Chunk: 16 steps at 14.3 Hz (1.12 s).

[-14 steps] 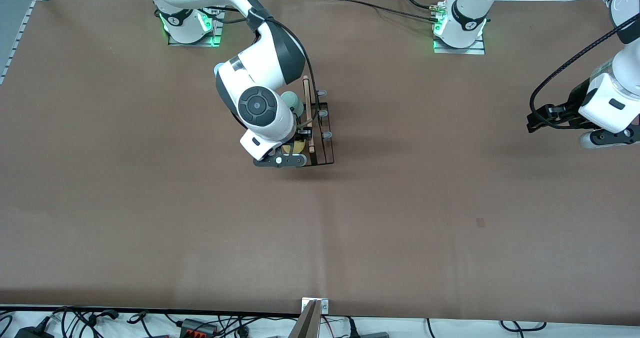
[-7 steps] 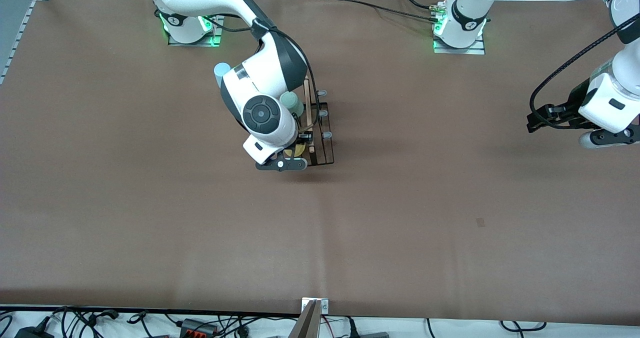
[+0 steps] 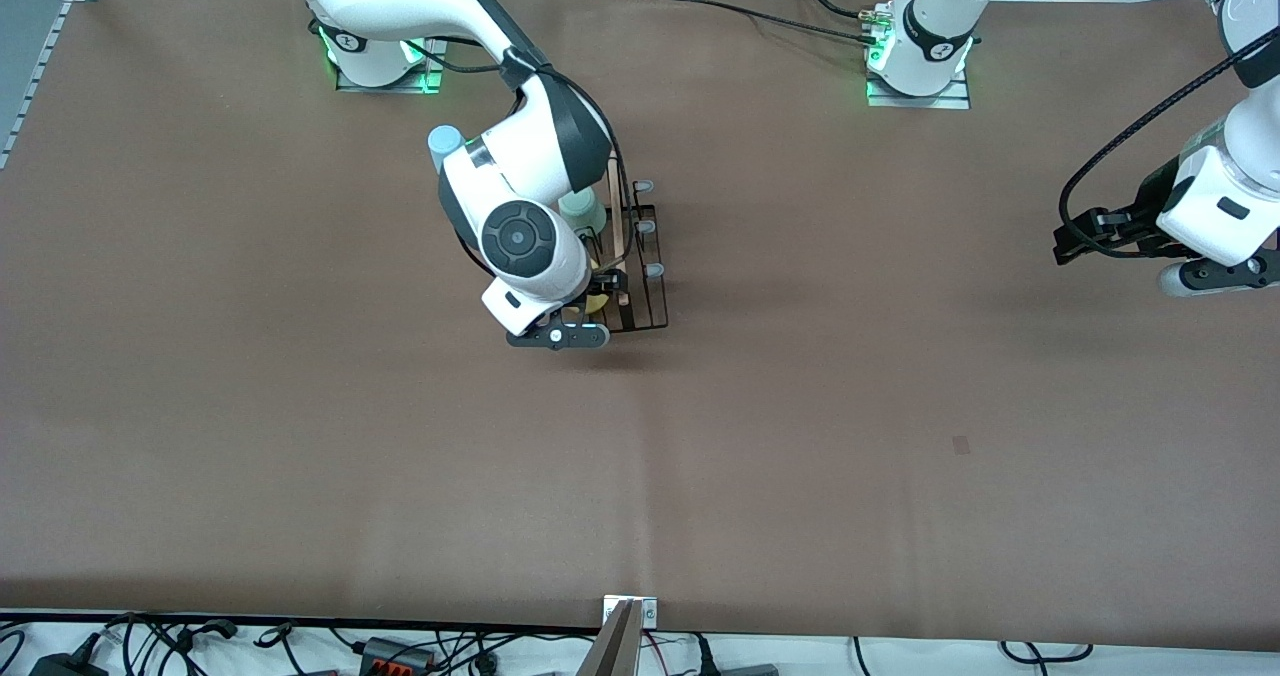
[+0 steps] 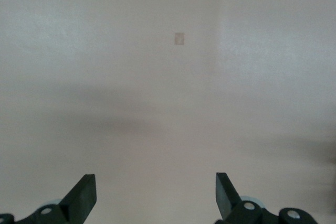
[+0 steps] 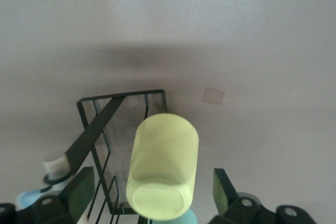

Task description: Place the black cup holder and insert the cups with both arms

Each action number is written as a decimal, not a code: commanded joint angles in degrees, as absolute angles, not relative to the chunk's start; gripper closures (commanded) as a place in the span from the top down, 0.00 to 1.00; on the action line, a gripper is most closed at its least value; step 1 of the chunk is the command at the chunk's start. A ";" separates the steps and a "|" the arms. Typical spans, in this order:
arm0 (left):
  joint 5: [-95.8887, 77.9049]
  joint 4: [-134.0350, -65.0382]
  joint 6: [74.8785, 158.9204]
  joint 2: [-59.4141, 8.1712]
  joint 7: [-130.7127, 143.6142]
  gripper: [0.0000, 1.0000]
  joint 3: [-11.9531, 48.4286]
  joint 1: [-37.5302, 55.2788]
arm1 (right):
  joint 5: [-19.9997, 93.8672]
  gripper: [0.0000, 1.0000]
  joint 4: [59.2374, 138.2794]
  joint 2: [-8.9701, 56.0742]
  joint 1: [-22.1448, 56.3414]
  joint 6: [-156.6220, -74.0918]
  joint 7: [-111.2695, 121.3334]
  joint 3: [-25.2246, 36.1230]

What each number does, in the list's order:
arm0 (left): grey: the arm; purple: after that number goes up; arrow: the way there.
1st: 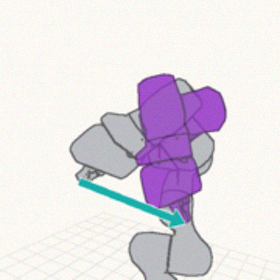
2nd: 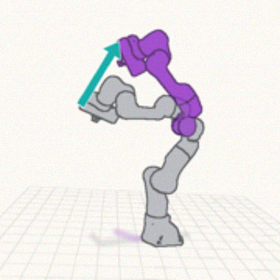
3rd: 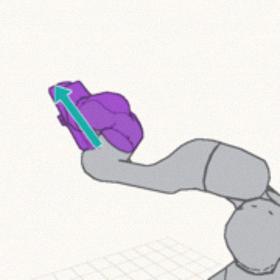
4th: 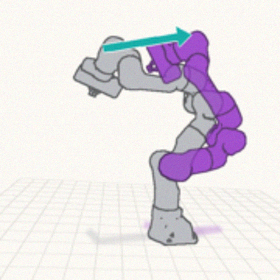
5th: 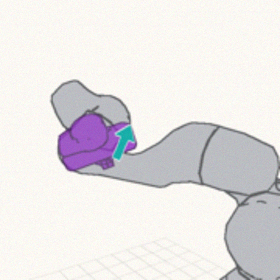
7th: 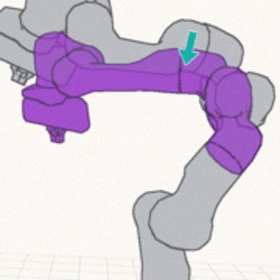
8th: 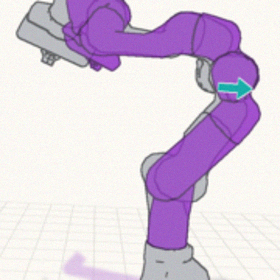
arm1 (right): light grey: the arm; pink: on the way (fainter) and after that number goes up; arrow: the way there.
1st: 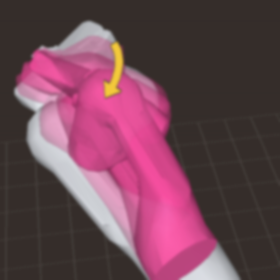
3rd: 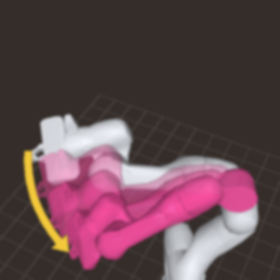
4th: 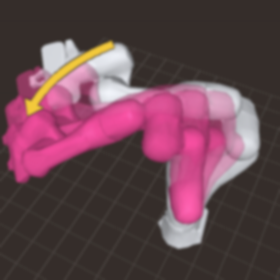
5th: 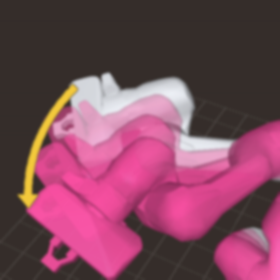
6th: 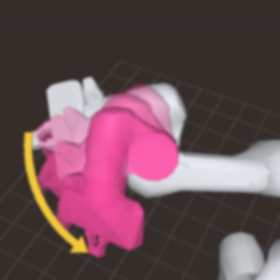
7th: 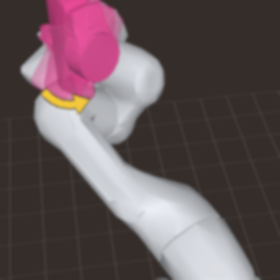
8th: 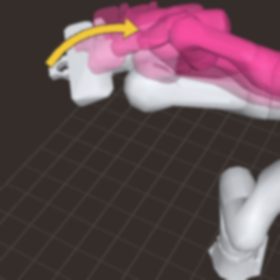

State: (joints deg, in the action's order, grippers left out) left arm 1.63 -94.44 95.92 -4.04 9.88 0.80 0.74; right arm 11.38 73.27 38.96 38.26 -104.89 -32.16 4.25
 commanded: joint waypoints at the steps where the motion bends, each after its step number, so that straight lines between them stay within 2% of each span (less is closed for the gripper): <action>1: 1.76 -94.75 95.10 -2.90 8.79 1.00 0.35 1.05 | 11.78 1.00 73.39 34.11 37.18 -102.23 -31.29 5.97; 10: 1.76 -94.75 95.10 -2.99 8.70 1.00 0.35 1.05 | 9.31 1.00 72.95 26.20 36.04 -98.97 -24.73 18.00; 16: 1.76 -94.75 95.10 -2.90 8.79 1.00 0.35 1.05 | 8.96 1.00 72.95 25.66 36.30 -95.89 -15.32 27.85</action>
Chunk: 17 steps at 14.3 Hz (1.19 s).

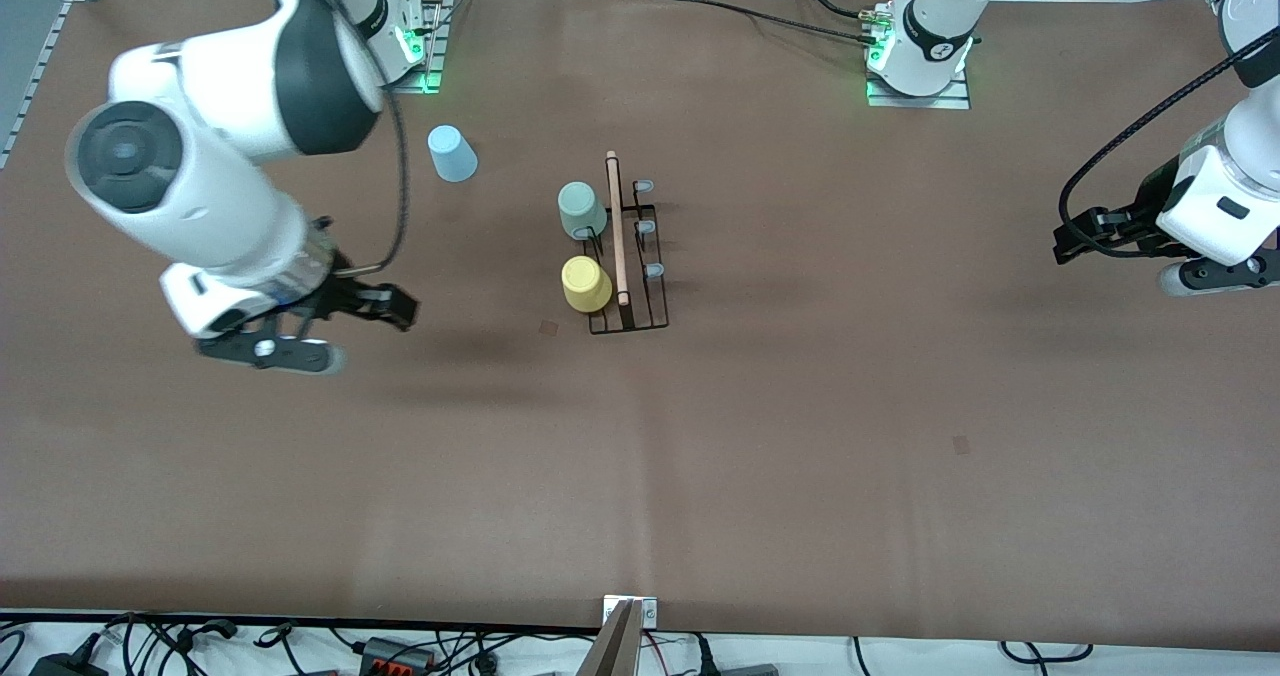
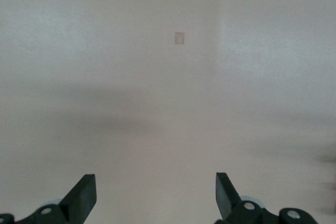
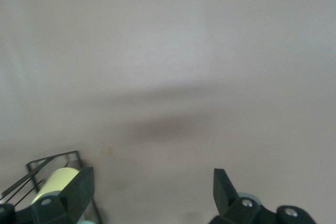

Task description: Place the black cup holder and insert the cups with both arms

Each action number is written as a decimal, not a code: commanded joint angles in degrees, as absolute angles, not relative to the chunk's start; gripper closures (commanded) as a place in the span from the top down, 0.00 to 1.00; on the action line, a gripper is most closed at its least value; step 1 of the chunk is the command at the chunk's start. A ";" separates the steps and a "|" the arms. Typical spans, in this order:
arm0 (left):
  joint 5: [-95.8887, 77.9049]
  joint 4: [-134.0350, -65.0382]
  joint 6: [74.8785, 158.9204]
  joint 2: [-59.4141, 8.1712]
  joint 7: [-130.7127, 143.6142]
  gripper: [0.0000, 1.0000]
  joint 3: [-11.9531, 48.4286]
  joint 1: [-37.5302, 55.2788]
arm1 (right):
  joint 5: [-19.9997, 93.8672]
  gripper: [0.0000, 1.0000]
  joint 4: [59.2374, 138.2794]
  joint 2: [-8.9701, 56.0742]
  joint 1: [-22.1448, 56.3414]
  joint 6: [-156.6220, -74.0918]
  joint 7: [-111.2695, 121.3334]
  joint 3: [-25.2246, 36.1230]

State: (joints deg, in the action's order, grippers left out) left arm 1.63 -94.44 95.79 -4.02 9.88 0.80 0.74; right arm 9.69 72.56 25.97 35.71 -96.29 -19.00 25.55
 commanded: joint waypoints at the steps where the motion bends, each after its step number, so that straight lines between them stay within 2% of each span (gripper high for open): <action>1: 1.76 -94.66 95.10 -2.90 8.79 1.00 0.35 1.05 | 9.23 1.00 72.95 25.66 36.04 -96.06 -13.73 29.25; 3: 1.76 -94.75 95.10 -2.99 8.79 1.00 0.35 1.05 | 9.49 1.00 73.21 25.49 34.99 -97.03 -13.36 30.50; 4: 1.76 -94.75 95.01 -2.90 8.79 1.00 0.35 1.05 | 9.93 1.00 73.21 24.62 31.76 -96.94 -13.19 29.89; 7: 1.76 -94.75 95.01 -2.90 8.70 1.00 0.35 1.05 | 9.40 1.00 73.30 21.45 20.61 -96.94 -11.87 19.81; 13: 1.76 -94.75 95.10 -2.90 8.79 1.00 0.35 1.05 | 4.49 1.00 76.28 16.53 1.96 -97.12 -4.50 4.85; 17: 1.76 -94.75 95.01 -2.90 8.79 1.00 0.35 1.05 | 2.65 1.00 76.99 14.86 0.88 -95.89 -0.81 4.92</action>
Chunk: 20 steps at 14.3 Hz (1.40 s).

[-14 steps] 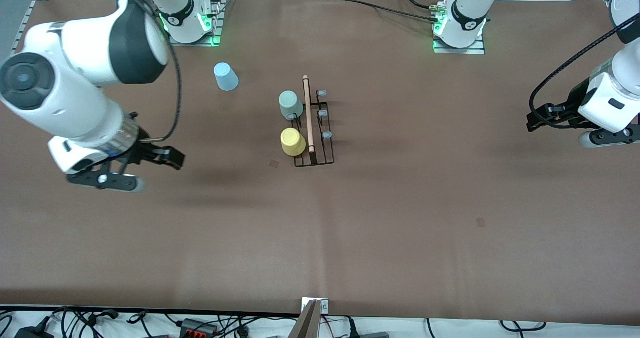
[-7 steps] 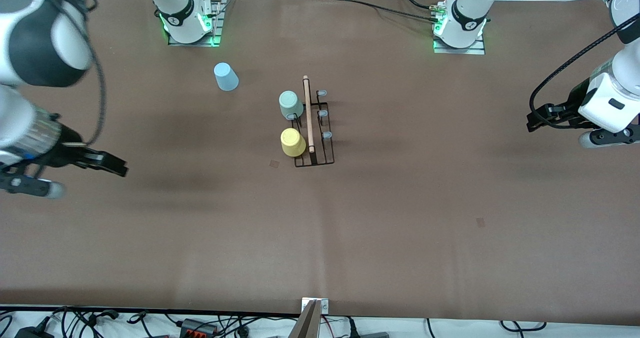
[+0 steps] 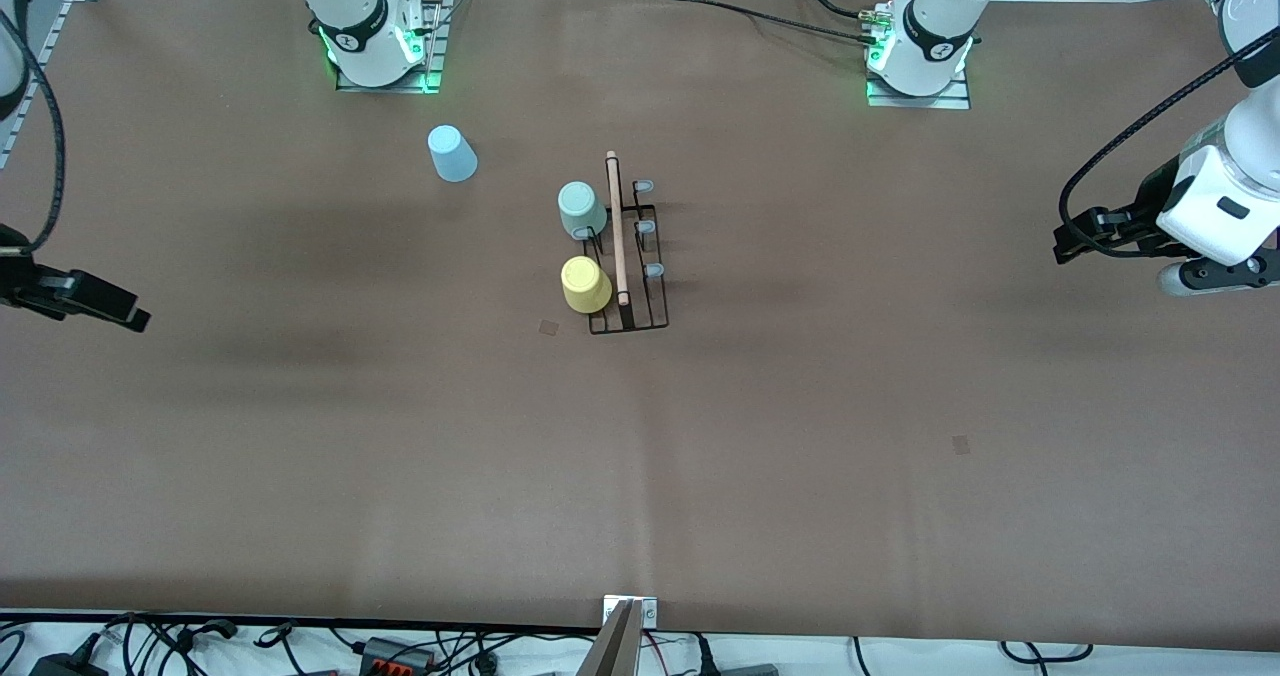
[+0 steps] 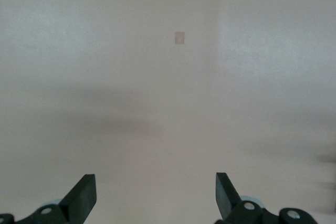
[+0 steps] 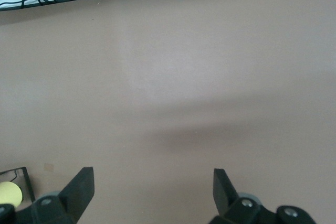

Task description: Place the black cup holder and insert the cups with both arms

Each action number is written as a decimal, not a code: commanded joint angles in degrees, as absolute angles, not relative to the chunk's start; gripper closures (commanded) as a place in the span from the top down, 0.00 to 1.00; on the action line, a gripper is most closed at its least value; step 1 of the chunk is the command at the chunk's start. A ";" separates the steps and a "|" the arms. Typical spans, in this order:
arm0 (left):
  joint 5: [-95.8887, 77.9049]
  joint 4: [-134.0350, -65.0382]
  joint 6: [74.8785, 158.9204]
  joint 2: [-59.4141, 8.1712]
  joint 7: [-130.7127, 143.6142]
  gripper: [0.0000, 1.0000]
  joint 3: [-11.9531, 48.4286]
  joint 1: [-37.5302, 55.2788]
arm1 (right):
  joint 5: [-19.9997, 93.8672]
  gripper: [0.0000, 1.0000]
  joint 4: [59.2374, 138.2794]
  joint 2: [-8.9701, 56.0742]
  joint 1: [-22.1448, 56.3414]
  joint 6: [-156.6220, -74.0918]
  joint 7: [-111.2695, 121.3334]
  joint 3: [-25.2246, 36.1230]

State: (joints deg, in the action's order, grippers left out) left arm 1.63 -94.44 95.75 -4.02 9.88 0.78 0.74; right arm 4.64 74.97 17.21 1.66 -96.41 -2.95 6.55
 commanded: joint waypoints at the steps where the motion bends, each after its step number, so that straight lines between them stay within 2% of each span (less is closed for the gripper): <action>1: 1.76 -94.75 95.01 -2.90 8.79 1.00 0.35 1.05 | 1.68 1.00 76.99 14.68 0.88 -95.63 0.25 5.01; 3: 1.76 -94.75 95.01 -2.90 8.79 1.00 0.35 1.05 | 1.50 1.00 78.74 13.37 0.88 -95.71 0.96 5.01; 7: 1.76 -94.66 95.10 -2.90 8.70 1.00 0.35 1.05 | -0.34 1.00 95.59 3.36 1.05 -105.09 6.22 5.01; 8: 1.76 -94.75 95.01 -2.90 8.70 1.00 0.35 1.05 | -0.61 1.00 97.54 1.95 1.14 -105.55 5.81 5.01; 13: 1.76 -94.75 95.01 -2.90 8.70 1.00 0.35 1.05 | -0.62 1.00 98.00 -0.52 1.32 -100.12 4.13 4.57; 20: 1.67 -94.31 95.01 -2.90 7.39 1.00 0.44 1.06 | -0.61 1.00 99.67 -1.49 1.05 -100.29 3.96 4.75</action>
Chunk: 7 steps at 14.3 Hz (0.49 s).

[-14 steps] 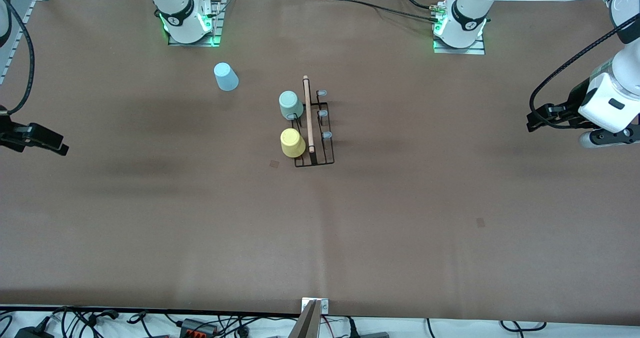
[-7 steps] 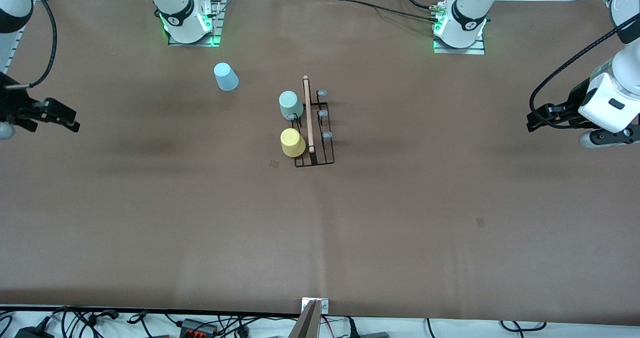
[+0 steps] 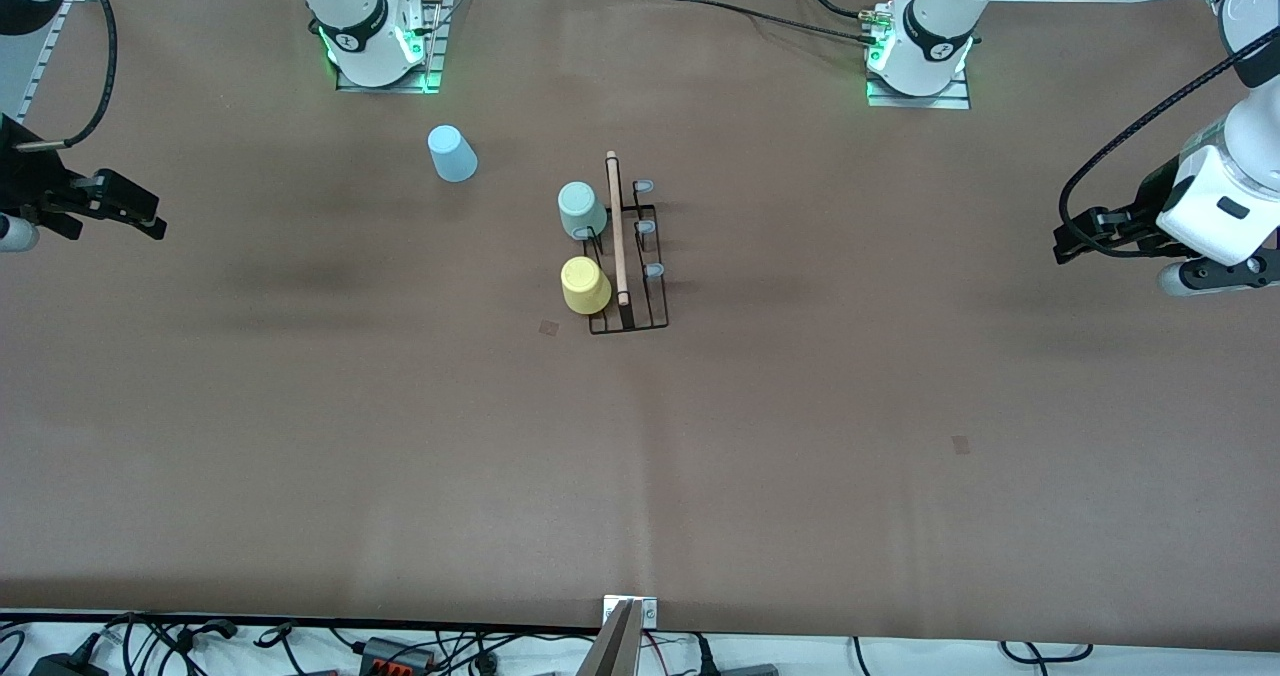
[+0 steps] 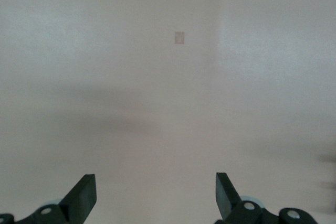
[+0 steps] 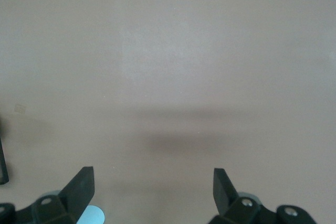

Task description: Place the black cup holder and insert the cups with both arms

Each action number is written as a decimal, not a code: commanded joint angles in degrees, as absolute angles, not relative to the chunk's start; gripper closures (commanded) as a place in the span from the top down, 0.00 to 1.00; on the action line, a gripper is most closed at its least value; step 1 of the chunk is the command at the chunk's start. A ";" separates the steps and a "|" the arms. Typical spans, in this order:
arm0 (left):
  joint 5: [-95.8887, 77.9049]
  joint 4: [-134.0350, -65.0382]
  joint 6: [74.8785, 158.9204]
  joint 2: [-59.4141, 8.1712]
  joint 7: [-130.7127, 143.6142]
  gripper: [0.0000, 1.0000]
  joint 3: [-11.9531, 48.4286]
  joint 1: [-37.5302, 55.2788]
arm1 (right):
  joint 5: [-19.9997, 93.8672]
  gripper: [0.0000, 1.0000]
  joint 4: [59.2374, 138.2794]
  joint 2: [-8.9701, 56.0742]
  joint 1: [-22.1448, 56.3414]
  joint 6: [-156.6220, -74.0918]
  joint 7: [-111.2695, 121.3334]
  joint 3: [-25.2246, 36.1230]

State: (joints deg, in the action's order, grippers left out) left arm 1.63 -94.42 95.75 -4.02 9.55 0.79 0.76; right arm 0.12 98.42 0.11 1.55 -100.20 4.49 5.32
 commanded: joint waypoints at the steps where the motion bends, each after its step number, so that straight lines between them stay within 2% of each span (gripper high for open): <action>1: 1.41 -94.31 95.01 -2.99 6.77 1.00 0.44 1.05 | -0.62 1.00 99.49 -1.49 1.14 -100.11 4.13 4.66; 7: 0.09 -94.31 95.01 -2.99 6.68 1.00 0.26 0.97 | -0.62 1.00 99.32 -1.49 1.23 -99.58 3.96 4.57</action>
State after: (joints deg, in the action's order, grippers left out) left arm 1.26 -94.30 95.75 -4.00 8.20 0.78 0.76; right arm 0.09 98.42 -0.09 1.58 -100.15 4.49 5.23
